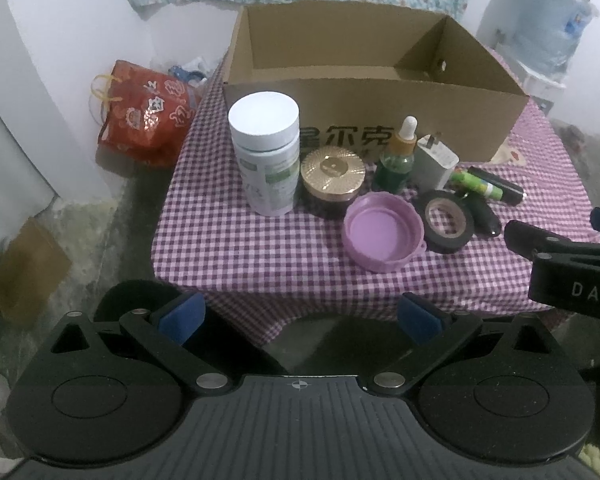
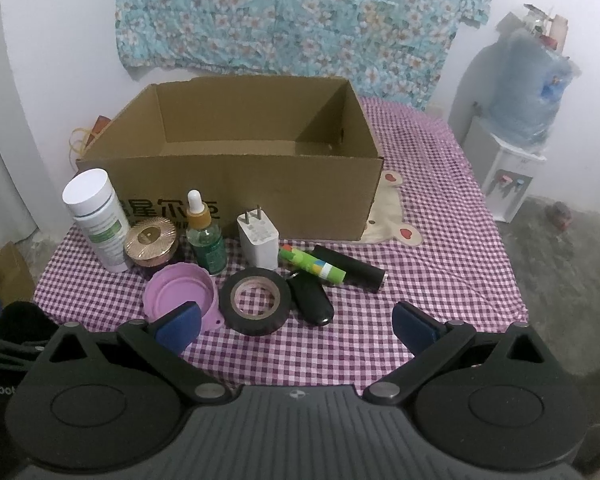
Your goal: Organize rigid objects
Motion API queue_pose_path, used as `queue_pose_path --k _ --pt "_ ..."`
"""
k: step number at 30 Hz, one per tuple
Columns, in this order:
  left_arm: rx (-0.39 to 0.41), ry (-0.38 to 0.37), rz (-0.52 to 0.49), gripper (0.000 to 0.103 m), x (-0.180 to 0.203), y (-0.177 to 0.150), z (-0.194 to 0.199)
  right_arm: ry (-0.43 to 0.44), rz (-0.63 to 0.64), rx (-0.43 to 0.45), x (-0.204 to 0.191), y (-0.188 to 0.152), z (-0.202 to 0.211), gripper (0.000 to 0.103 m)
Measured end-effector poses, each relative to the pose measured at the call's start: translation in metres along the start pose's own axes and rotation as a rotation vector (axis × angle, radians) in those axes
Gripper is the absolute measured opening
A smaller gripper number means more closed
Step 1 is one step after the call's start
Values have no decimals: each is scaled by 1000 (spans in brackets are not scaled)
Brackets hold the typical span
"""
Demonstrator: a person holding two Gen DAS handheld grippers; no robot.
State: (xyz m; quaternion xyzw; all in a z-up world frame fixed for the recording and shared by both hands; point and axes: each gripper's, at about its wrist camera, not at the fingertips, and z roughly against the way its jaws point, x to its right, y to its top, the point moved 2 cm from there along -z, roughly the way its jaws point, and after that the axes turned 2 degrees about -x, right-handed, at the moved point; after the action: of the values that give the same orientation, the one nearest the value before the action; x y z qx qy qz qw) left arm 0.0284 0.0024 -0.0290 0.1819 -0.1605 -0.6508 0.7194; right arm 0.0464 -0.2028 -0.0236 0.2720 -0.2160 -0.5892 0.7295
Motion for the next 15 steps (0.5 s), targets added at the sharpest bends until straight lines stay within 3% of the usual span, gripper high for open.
queue_pose_path --k 15 --pt "-57 8 -24 103 9 13 -20 13 -36 -33 8 5 -26 103"
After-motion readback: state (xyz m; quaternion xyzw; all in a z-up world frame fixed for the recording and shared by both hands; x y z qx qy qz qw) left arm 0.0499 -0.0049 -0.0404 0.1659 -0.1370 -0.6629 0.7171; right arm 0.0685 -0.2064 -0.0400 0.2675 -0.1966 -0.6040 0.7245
